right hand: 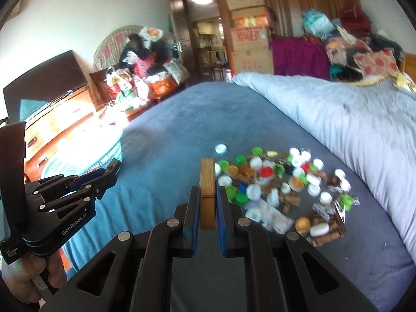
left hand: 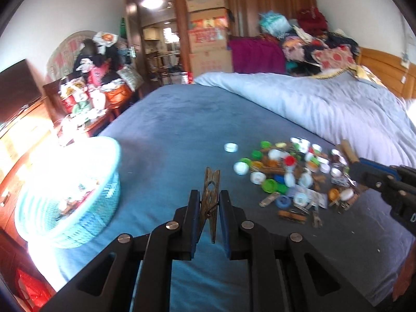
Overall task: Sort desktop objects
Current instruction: 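Carry both wooden clothespins over the light-blue basket with both grippers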
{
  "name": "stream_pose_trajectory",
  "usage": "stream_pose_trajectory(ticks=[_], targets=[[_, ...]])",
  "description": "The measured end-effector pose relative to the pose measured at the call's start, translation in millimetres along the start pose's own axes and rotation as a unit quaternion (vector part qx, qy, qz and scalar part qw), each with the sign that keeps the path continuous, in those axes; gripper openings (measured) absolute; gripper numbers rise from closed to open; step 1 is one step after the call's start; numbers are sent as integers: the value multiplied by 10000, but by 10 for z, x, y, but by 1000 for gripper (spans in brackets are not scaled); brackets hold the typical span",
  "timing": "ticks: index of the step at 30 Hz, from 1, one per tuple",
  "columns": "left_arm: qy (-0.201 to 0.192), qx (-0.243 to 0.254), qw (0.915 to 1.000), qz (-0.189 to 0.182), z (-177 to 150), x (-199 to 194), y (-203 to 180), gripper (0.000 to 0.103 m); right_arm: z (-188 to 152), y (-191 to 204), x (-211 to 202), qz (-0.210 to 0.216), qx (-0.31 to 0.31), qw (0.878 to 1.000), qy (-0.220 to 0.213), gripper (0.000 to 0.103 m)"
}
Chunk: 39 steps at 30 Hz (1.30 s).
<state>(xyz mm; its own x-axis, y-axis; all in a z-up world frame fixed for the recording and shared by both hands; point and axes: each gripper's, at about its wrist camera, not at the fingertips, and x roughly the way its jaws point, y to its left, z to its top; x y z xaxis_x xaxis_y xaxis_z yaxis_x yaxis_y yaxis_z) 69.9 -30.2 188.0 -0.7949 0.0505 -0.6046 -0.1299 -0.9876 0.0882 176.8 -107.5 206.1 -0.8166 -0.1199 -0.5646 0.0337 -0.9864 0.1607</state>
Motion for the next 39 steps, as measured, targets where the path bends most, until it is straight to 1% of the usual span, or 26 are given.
stream_pose_trajectory(ticks=[5,13,22,30,35,39], targets=[[-1,-222,9996,186,45,-57,371,16,167,286,47,102,-190,9997,-72,12],[-65,-345,9982,489,141,-130,867,16,434,721,175,340,-422,9985,-104,12],[-33,-687,9941,833,199,-72,1563,16,862,1314,384,804,-687,9943,-139,12],[97,-840,9891,1205,223,-17,2285,16,1238,1876,682,1215,-901,9884,-129,12],[293,-1000,9860,1298,304,42,2800,16,1445,2229,873,1397,-1051,9846,-74,13],[521,-1046,9850,1273,379,134,3115,16,1618,2463,1068,1662,-1074,9801,134,13]])
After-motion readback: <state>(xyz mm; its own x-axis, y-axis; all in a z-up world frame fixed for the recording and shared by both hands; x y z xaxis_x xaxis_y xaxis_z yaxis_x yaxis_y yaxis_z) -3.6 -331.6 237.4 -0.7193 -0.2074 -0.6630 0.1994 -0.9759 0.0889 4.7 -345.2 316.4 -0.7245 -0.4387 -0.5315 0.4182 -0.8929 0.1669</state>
